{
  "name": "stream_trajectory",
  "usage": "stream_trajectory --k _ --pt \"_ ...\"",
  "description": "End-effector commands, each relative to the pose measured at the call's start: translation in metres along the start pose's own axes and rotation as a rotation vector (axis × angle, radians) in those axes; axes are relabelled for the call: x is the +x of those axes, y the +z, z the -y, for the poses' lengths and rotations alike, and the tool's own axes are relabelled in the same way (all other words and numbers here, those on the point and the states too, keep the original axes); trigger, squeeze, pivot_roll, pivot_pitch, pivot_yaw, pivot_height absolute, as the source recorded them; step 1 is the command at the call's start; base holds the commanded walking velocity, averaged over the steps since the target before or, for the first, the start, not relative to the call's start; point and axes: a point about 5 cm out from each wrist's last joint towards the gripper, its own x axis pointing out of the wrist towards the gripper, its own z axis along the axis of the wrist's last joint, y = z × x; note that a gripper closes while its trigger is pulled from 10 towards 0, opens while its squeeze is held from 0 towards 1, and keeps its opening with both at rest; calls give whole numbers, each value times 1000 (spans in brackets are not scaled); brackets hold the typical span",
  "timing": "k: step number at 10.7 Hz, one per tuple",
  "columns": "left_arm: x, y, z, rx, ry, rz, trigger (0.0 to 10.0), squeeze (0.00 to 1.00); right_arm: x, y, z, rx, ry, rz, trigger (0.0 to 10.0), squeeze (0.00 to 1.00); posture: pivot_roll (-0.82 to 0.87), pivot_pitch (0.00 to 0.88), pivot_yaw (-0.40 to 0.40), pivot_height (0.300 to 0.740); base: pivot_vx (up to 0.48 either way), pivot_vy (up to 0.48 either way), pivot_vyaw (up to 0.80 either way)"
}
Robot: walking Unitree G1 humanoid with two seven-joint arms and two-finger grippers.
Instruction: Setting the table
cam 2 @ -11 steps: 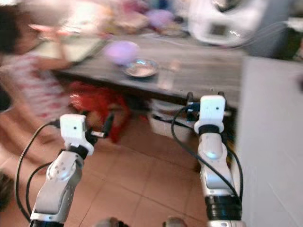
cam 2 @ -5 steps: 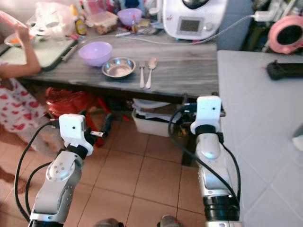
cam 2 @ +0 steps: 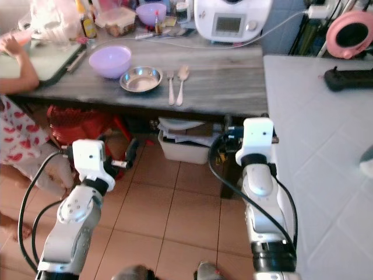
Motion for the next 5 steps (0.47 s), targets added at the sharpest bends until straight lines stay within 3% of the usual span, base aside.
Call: stream_trajectory --k 1,2,5 --pt "0 1 -3 8 6 -2 10000 0 2 4 -3 14 6 10 10000 0 -34 41 74 740 -259 0 -444" --pt "1 1 -3 7 5 -2 10000 0 3 4 -3 14 5 9 10000 0 -34 39 75 740 -334 0 0" --pt "1 2 -3 9 1 6 10000 0 3 3 -3 14 -3 5 10000 0 -29 44 69 740 0 0 0"
